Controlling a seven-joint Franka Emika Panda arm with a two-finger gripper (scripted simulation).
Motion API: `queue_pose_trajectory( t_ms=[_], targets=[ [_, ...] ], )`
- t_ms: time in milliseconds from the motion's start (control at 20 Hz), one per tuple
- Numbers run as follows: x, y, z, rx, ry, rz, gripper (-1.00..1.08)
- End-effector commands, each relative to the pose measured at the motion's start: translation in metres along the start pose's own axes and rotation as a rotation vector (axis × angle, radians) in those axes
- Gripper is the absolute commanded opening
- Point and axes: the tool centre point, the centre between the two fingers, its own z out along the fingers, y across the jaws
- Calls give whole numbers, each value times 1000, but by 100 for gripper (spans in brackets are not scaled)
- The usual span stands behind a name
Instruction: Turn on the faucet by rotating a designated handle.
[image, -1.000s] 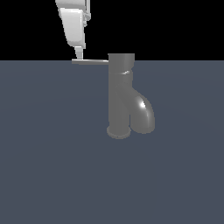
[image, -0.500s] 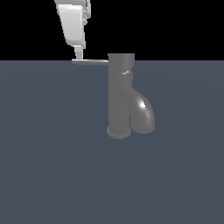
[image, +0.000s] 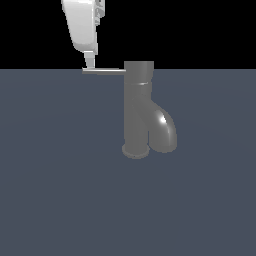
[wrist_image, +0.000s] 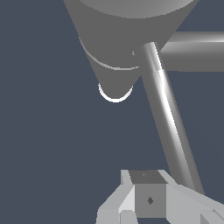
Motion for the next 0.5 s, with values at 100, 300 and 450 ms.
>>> queue_pose_trajectory(
  t_ms=[100, 300, 450],
  targets=[
    [2, 17, 0, -4, 1, 1, -100],
    [3, 31, 0, -4, 1, 1, -100],
    [3, 41, 0, -4, 1, 1, -100]
  ],
)
